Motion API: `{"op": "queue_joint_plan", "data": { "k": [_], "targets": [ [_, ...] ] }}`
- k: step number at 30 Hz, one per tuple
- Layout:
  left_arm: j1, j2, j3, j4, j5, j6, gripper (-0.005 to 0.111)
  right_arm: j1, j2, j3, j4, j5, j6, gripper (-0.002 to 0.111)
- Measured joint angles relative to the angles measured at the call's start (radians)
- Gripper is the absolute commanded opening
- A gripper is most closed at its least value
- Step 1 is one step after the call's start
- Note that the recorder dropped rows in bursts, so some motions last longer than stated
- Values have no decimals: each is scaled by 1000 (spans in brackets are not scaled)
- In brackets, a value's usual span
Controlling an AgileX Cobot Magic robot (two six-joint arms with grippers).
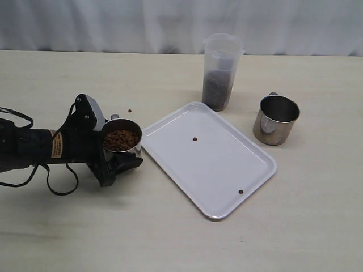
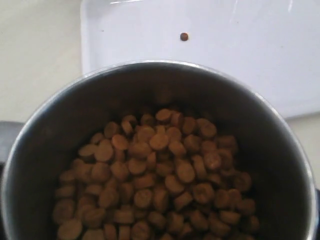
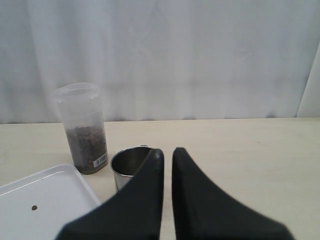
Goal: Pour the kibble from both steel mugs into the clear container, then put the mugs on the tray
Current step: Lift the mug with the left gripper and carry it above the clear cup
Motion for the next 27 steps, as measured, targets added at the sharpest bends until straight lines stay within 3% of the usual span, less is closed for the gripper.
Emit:
{"op": "queue_joint_plan", "data": {
  "k": [6,10,14,18,27],
  "targets": [
    [37,-97,0,4,6,-87,8,0,0,0,0,0,0,5],
    [42,-196,2,-17,112,-130,8,0,0,0,0,0,0,5],
    [9,-294,-7,-197,289,-93,0,0,0,0,0,0,0,5],
    [-33,-358,-64,-374,445,7,0,0,0,0,0,0,0,5],
    [-141,-366,-221,-425,621,43,0,0,0,0,0,0,0,5]
  ]
}}
